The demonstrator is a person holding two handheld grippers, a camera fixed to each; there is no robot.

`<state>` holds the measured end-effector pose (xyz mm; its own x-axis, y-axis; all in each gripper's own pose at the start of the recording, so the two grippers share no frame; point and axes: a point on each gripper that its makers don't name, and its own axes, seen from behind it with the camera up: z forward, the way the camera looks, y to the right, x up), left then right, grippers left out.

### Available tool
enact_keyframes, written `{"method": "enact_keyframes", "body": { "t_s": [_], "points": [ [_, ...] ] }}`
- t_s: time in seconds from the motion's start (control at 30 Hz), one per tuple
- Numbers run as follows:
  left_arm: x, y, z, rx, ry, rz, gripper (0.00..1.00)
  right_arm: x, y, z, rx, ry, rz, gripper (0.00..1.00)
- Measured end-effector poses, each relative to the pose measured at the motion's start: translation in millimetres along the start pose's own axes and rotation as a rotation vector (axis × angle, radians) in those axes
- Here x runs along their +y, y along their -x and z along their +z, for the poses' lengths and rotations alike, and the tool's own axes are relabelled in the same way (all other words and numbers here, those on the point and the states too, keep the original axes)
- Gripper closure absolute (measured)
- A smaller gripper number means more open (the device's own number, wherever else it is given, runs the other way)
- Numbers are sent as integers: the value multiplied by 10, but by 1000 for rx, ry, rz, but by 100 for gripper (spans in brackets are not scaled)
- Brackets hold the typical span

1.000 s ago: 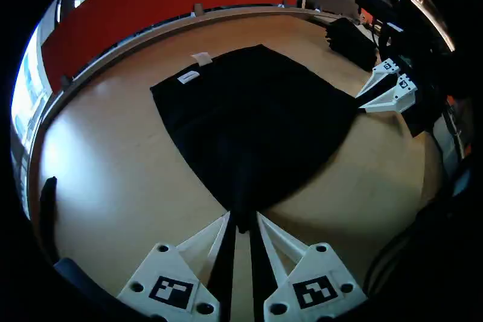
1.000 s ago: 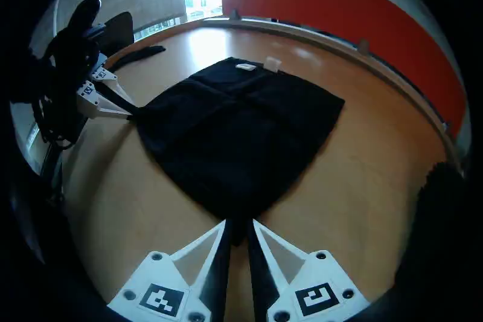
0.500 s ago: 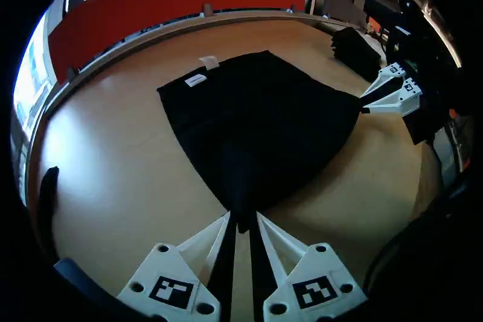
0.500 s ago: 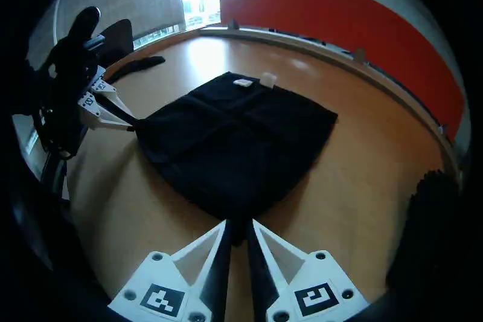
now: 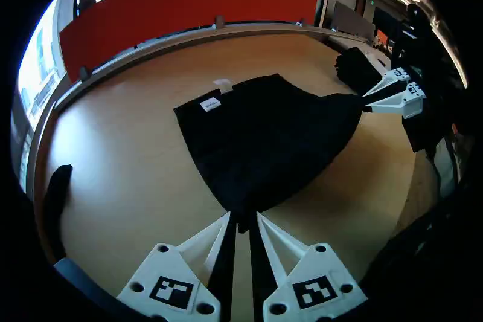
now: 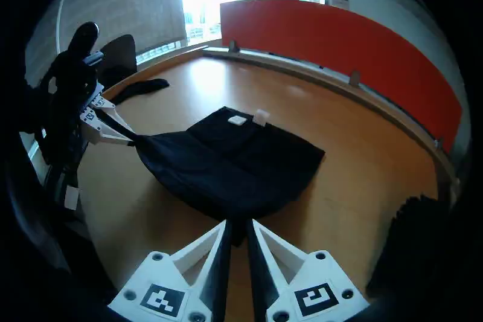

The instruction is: Fold towel

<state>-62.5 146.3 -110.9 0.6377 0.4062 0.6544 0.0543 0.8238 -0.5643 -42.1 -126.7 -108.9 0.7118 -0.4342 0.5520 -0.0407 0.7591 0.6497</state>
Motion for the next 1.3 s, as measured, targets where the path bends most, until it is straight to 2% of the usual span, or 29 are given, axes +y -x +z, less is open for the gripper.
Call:
{"method": "enact_keyframes", "body": {
  "t_s": [0.3,0.53,0.93,1.3],
  "points": [
    [26,-209,-284,24,8,-32,86,-41,-92,-180,-5,-4,-27,84],
    [61,-298,-435,33,16,-34,86,-88,-163,-340,-5,-12,-23,84],
    [85,-414,-607,40,29,-42,86,-141,-260,-531,-3,-23,-44,84],
    [102,-434,-690,40,44,-35,86,-205,-294,-618,-2,-37,-36,84]
  ]
}}
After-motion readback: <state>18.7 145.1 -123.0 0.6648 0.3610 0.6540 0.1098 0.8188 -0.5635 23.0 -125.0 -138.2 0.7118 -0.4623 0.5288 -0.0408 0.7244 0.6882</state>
